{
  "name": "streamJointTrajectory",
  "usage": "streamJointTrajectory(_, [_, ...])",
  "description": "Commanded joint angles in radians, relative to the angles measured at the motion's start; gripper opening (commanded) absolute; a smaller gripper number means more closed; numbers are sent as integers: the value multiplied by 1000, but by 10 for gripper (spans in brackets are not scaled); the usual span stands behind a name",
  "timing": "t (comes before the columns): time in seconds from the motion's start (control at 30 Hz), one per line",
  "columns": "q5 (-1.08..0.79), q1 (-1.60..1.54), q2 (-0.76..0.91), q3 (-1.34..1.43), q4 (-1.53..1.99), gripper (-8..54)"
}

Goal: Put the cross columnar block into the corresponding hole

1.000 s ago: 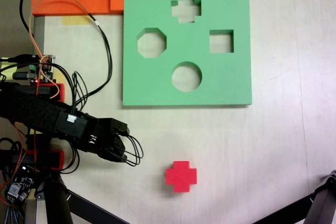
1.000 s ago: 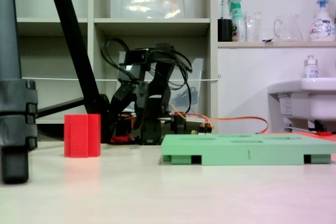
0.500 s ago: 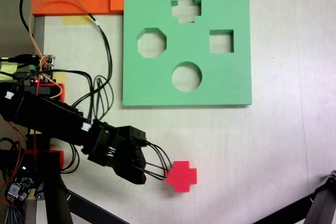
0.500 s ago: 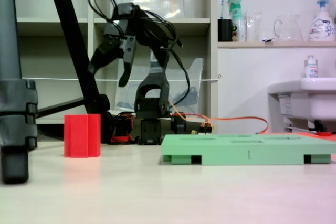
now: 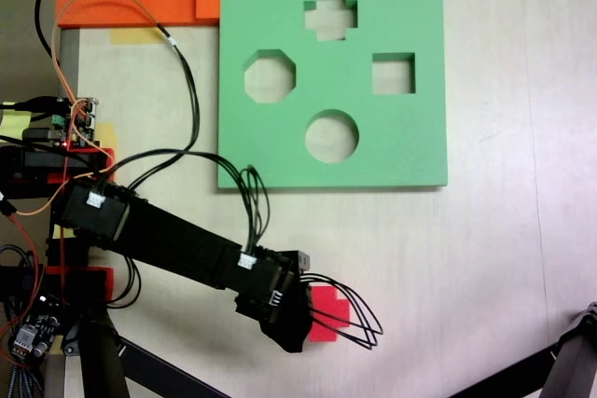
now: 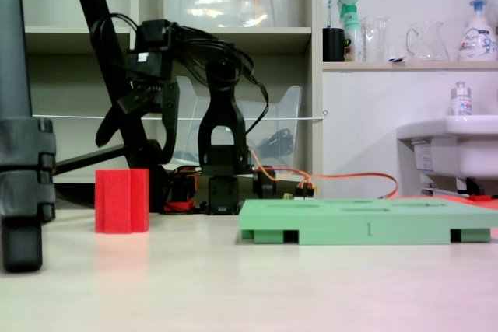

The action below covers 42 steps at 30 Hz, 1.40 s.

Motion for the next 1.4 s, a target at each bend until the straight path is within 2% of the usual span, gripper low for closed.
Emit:
streamJointTrajectory(0.0, [28,12,-5,-69,-25,521])
streamJointTrajectory(0.63, [110,-11,-225,-130,-127,520])
streamJointTrajectory(0.67, [112,-12,-242,-129,-127,507])
streamJointTrajectory(0.7, [114,-12,-249,-126,-127,420])
streamJointTrajectory(0.73, [114,-9,-252,-123,-126,372])
streamJointTrajectory(0.8, [115,-3,-264,-114,-107,325])
streamJointTrajectory(0.9, [140,-6,-281,-112,-57,292])
streamJointTrajectory(1.1, [189,-32,-304,-110,29,279])
streamJointTrajectory(1.17, [187,-34,-270,-109,71,255])
streamJointTrajectory(1.23, [206,-32,-186,-81,84,204])
streamJointTrajectory(1.37, [247,-71,-58,-77,110,184])
